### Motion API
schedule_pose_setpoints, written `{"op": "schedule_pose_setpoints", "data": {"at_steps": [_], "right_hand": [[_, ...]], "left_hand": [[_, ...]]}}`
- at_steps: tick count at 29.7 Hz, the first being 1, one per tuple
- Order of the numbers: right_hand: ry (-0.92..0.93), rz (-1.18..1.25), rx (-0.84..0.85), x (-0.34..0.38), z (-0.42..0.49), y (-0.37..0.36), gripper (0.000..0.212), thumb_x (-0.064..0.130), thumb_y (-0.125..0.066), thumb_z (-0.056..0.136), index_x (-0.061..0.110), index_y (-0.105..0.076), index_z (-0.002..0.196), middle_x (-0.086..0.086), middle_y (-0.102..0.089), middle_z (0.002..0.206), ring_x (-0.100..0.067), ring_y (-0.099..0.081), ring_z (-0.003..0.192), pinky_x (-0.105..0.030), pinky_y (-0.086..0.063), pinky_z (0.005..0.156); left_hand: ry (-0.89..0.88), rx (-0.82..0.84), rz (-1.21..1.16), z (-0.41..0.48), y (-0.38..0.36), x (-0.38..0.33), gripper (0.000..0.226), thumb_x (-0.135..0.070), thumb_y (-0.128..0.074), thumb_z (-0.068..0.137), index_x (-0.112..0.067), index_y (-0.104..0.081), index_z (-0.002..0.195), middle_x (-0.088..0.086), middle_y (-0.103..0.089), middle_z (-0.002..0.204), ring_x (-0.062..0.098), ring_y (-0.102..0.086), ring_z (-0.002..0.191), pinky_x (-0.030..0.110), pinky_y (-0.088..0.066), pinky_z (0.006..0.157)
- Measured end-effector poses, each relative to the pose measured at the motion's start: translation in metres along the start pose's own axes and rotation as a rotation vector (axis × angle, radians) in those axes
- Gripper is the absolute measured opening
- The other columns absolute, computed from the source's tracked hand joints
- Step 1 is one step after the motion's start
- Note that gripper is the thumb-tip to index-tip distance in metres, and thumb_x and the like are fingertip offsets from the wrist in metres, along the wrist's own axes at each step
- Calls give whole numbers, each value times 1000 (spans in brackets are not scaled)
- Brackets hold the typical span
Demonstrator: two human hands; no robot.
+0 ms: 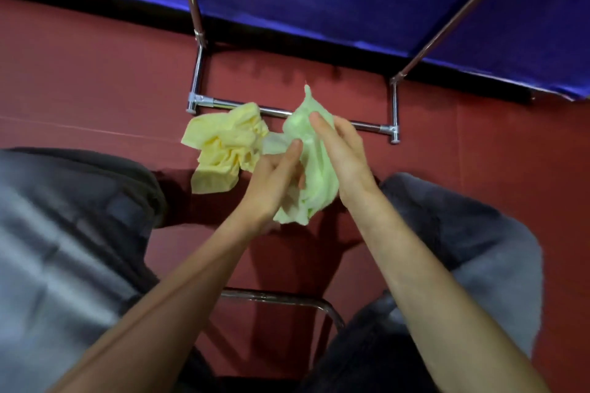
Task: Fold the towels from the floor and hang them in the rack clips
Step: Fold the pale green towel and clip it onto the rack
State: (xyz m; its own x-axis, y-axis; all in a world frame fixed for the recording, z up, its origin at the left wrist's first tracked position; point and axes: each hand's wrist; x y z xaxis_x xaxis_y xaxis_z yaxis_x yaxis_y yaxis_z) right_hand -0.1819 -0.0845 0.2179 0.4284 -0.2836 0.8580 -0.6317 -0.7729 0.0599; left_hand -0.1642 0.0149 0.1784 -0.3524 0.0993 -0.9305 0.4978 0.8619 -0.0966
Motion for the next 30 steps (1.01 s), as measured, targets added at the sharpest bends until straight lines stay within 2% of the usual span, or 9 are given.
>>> {"op": "schedule_pose_setpoints", "data": {"at_steps": [3,6,9,13,15,17,21,26,30], "right_hand": [[18,-15,14,12,-23,2,5,10,-61,83,10,-56,85,-3,-55,77,-16,-53,74,-25,-44,67],[55,29,44,18,-46,9,13,12,-54,87,15,-57,75,-5,-58,76,-18,-54,74,-31,-45,68],[105,127,105,28,-75,17,12,16,-51,90,14,-59,81,-6,-62,80,-16,-59,75,-29,-48,71],[145,243,211,36,-99,23,13,17,-48,91,13,-60,86,-5,-63,80,-12,-61,71,-23,-50,65],[183,277,247,40,-108,26,14,16,-47,92,12,-61,91,-7,-63,84,-14,-61,73,-23,-51,66],[217,247,287,44,-118,27,15,15,-46,92,11,-61,91,-8,-63,84,-14,-60,74,-21,-51,65],[250,198,290,39,-137,33,13,15,-48,91,11,-60,89,-6,-62,82,-13,-60,74,-19,-49,65],[279,212,337,33,-148,46,15,18,-49,91,10,-62,94,-5,-63,86,-12,-60,79,-18,-49,71],[369,150,318,40,-158,56,19,19,-48,91,15,-63,82,12,-64,62,2,-56,59,-10,-42,56]], "left_hand": [[-115,81,43,-28,1,-15,48,-39,-44,83,-16,-46,41,-9,-50,40,1,-45,44,12,-37,53],[-145,67,38,-48,6,-24,51,-35,-43,92,-14,-39,45,-11,-45,41,0,-40,46,9,-34,54],[-153,53,76,-67,12,-35,50,-37,-38,89,-13,-37,45,-11,-43,39,-1,-39,46,13,-34,57],[-173,77,-20,-79,18,-55,47,-45,-42,88,-21,-52,48,-12,-57,54,-1,-53,60,22,-42,68],[-213,73,-69,-81,17,-69,33,-41,-42,85,-21,-64,72,-8,-63,77,3,-59,77,23,-46,77],[-176,102,-130,-86,15,-81,23,-34,-47,87,-17,-62,87,-1,-63,88,8,-61,83,23,-49,77],[-234,129,-66,-105,7,-99,18,-18,-50,90,-13,-61,78,-4,-64,68,6,-59,65,17,-49,61],[-336,143,80,-118,8,-110,30,-30,-62,76,-1,-61,78,11,-56,72,17,-51,68,29,-42,62],[-298,212,198,-128,1,-118,15,-29,-61,70,-14,-62,69,13,-55,70,20,-49,69,31,-39,64]]}}
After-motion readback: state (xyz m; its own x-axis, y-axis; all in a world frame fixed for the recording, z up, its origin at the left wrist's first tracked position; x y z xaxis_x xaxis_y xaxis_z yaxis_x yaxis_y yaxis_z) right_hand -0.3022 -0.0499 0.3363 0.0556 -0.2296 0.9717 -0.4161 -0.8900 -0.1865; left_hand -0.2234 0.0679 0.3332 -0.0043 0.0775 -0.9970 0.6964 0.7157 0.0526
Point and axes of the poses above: each hand's wrist, its own z-axis towards the middle knuckle, its own y-axis out of the back of the hand, x = y × z
